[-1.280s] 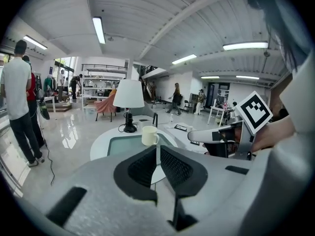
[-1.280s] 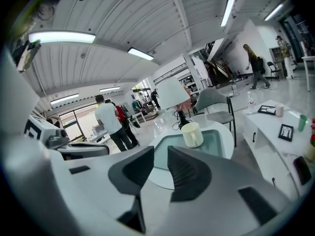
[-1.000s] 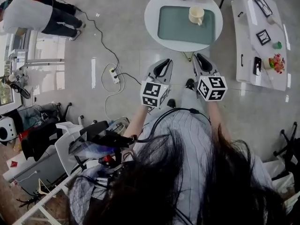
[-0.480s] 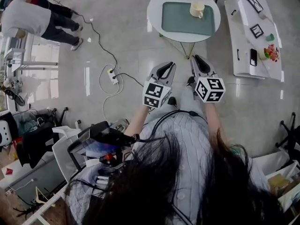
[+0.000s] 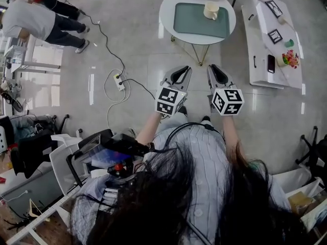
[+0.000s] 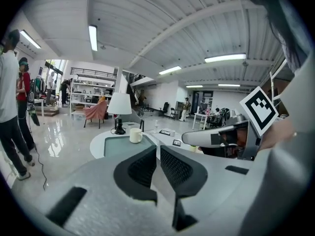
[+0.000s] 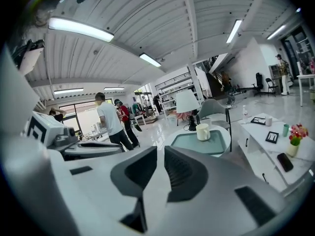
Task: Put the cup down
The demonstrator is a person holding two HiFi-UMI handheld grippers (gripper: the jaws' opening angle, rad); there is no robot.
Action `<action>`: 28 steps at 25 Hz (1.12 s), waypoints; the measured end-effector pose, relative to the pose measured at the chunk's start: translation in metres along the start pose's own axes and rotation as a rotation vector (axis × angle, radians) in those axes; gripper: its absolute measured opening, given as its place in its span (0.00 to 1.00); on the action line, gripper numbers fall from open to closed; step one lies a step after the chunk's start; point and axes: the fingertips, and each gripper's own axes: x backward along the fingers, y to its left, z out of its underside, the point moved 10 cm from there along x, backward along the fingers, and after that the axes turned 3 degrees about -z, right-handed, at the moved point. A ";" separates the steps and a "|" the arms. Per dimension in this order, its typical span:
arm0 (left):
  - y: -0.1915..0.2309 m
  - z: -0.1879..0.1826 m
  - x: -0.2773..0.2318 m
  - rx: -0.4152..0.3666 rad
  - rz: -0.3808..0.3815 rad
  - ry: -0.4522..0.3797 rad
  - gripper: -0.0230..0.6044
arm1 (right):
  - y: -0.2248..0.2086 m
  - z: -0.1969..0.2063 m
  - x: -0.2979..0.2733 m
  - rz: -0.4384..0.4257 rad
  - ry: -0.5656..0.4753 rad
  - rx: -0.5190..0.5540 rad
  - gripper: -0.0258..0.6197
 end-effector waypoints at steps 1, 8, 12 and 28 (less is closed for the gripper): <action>-0.006 -0.001 -0.001 0.001 -0.010 -0.007 0.09 | -0.004 0.000 0.006 -0.007 0.002 0.007 0.14; -0.063 0.001 0.009 0.042 -0.081 -0.035 0.10 | -0.019 0.005 0.055 -0.087 0.030 0.065 0.14; -0.097 0.010 0.016 0.033 -0.095 -0.021 0.10 | -0.024 0.010 0.081 -0.114 0.029 0.075 0.14; -0.158 0.021 0.031 0.002 -0.093 -0.029 0.10 | -0.021 0.028 0.134 -0.166 0.027 0.090 0.13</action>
